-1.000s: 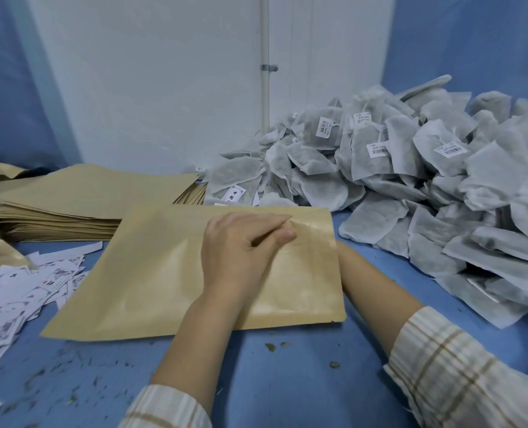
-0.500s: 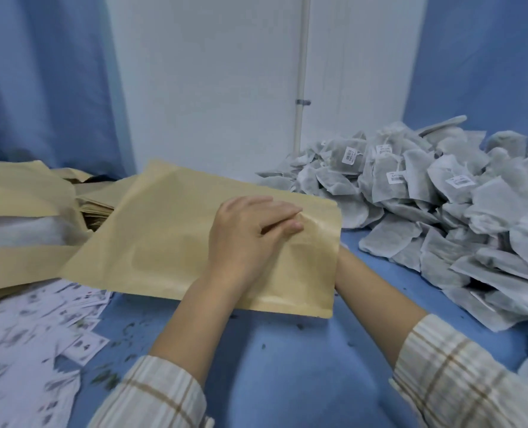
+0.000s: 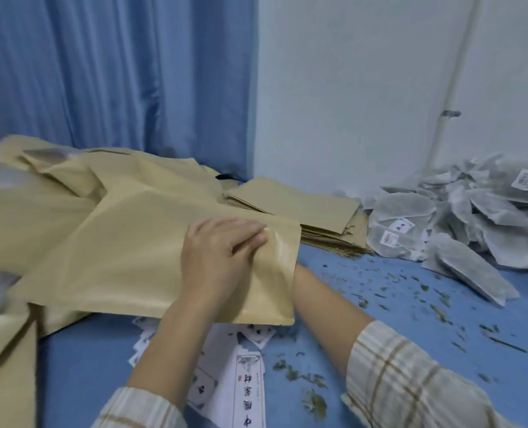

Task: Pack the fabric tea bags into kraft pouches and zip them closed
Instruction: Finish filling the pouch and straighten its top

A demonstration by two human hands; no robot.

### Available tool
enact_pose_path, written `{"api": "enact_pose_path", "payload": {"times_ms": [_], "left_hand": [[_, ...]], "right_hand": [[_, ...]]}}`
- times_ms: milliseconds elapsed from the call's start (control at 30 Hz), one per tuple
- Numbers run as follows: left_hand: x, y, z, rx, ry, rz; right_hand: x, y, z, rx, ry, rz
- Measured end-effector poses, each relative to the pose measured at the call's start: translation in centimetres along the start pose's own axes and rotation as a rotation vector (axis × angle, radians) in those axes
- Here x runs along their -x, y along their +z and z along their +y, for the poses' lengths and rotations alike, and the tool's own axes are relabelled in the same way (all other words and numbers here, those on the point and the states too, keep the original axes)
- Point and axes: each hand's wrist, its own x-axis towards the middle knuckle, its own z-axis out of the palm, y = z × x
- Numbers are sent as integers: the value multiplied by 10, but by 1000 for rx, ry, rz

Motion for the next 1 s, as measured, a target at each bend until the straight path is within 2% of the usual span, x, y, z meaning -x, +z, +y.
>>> {"api": "enact_pose_path", "payload": {"times_ms": [100,200,267,333,367,433,500,667,767,933,1000], "left_hand": [[2,-3,-29,-54,-95,34],[7,0,-49,-85,-135,58],[7,5,-54,-106,-165,68],[6,7,-55,-103,-181,81],[6,8,-55,-99,-176,83],[6,9,-55,-83,-171,92],[7,10,-52,-73,-167,93],[10,13,-47,-43,-162,36],[12,14,-44,-43,-174,44],[14,18,-43,-43,-163,41],[14,18,-43,-47,-157,36]], "right_hand": [[-7,12,2,295,-130,34],[-29,0,20,275,-119,228],[-34,-18,38,237,-197,341],[-34,-42,55,454,-167,446],[-35,-54,63,663,-121,455],[-35,-70,77,1006,14,353],[-30,-74,82,1141,69,255],[-29,-67,73,980,-9,288],[-26,-70,69,826,18,234],[-26,-74,59,1001,157,275],[-27,-77,60,861,170,307]]}}
